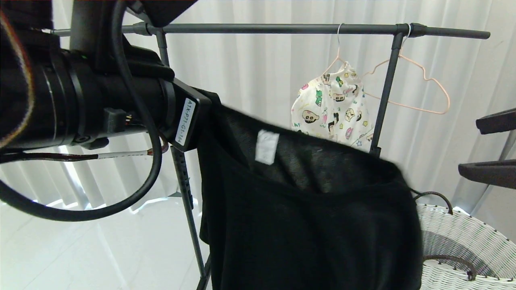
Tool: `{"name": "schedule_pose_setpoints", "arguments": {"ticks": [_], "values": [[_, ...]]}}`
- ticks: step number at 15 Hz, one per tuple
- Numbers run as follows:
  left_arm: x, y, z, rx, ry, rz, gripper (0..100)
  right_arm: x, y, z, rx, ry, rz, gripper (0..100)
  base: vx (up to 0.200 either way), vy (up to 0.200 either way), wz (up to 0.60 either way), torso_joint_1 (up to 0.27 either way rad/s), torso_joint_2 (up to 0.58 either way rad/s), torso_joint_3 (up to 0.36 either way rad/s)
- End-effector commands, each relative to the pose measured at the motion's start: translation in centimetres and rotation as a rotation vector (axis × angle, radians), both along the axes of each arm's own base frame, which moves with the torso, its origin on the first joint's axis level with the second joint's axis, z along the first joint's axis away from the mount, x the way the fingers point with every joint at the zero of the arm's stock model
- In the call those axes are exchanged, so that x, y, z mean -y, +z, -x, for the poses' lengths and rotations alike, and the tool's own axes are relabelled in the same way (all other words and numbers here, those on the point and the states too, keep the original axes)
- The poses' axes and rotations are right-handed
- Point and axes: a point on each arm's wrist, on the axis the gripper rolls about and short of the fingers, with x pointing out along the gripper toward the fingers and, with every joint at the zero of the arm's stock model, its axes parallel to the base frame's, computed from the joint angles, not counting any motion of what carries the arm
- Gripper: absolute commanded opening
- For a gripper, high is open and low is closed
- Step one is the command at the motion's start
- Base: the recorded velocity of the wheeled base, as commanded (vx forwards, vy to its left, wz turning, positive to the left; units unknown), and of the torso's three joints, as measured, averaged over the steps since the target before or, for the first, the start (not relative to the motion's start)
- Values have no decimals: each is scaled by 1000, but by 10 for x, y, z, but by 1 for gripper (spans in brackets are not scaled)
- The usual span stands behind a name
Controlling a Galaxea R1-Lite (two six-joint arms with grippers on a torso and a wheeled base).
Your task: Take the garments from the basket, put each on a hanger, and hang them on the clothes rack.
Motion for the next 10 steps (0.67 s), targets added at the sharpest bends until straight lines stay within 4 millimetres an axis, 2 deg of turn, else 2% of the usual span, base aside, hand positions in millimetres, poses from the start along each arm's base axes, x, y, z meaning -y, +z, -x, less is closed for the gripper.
{"name": "schedule_pose_setpoints", "arguments": {"ticks": [1, 5, 7, 8, 10], "values": [[2, -8, -4, -19, 17, -26, 0, 11, 1, 7, 13, -8, -17, 100, 0, 0, 0, 0, 0, 0], [-9, -19, -10, -27, 138, -73, 0, 20, -1, 4, 16, -85, -15, 100, 0, 0, 0, 0, 0, 0], [-20, -22, -9, -32, 178, -79, 0, 28, -9, -7, 19, -252, 36, 100, 0, 0, 0, 0, 0, 0], [-37, -30, -5, -49, 219, -90, 0, 35, -20, -16, 16, -431, 116, 100, 0, 0, 0, 0, 0, 0], [-58, -44, 8, -81, 230, -94, 0, 47, -35, -21, -19, -595, 224, 100, 0, 0, 0, 0, 0, 0]]}}
